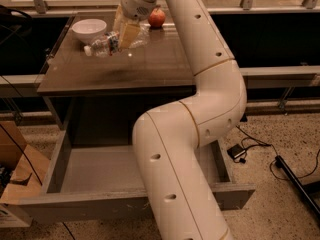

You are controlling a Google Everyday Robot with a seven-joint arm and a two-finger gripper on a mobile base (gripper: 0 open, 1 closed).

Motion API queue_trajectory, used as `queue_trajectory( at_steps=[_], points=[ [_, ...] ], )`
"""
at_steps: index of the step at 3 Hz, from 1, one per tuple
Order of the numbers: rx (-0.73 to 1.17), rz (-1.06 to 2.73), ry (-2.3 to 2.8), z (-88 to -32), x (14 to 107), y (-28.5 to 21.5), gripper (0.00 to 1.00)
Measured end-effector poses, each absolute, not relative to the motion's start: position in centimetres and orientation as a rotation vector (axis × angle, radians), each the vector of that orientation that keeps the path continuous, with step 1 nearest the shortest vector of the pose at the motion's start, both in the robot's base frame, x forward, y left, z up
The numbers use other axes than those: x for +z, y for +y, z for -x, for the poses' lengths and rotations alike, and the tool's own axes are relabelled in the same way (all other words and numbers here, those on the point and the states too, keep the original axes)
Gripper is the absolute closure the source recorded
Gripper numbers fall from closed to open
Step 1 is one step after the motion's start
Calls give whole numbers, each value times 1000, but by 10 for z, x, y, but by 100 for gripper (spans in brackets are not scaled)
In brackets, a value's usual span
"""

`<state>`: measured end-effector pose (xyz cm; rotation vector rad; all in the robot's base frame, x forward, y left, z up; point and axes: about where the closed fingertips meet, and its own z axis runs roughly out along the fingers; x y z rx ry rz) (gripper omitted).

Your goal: Place water bottle into top drawer

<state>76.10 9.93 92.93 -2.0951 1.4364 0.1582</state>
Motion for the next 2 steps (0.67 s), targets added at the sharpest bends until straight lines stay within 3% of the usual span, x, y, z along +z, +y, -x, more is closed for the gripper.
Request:
queue_trajectory(
  at_steps=[2],
  points=[
    [179,2169,1374,-733,958,95,100]
  ],
)
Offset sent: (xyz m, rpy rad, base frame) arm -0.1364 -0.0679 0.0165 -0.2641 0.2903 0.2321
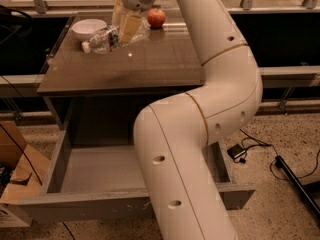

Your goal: Place water bottle into top drawer

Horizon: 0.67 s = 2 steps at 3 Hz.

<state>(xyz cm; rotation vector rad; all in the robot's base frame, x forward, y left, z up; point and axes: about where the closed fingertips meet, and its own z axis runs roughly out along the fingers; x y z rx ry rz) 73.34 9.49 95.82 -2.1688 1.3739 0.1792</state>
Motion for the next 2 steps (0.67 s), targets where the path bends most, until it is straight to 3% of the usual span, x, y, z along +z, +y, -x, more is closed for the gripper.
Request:
queue_trajectory(
  at_steps=[2],
  points=[
    [235,2171,1373,-724,959,91,100]
  ],
)
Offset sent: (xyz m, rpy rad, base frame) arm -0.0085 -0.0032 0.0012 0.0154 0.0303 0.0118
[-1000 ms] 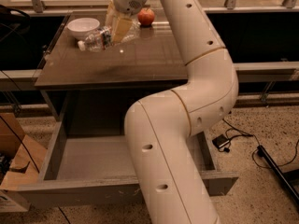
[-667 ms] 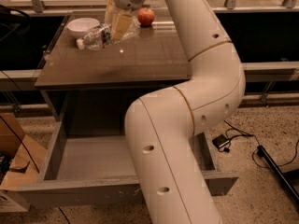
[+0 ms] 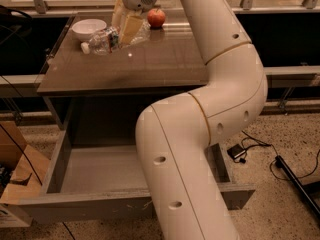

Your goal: Place water bottle into top drawer

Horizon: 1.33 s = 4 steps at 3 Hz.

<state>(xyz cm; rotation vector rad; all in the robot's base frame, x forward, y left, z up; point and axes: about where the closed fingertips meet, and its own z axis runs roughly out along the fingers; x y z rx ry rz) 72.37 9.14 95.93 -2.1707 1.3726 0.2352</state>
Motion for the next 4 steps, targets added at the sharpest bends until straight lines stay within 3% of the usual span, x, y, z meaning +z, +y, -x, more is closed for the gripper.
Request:
queue_trajectory(
  at_steps=[4],
  points=[
    [166,2199,1442,-757,912,109,100]
  ],
)
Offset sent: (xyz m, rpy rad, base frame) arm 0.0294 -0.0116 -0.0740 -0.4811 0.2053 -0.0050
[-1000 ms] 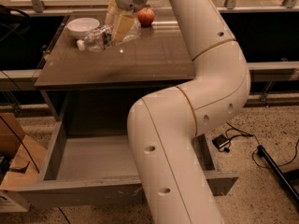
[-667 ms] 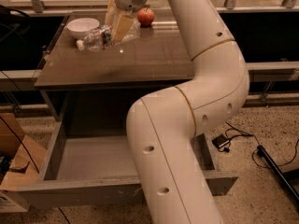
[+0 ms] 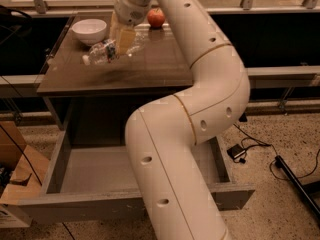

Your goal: Place water bottle into top drawer

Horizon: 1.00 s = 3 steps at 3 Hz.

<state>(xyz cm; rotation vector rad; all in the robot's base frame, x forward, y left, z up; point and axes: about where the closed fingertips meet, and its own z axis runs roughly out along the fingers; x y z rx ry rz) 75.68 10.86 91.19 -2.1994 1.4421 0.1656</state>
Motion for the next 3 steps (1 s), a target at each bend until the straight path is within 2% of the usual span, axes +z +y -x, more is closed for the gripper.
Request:
queue_trajectory(
  at_steps=[1,3],
  points=[
    [176,2271,1492,-751,892,99,100],
    [133,2332,1444,-705,957,75,100]
  ],
)
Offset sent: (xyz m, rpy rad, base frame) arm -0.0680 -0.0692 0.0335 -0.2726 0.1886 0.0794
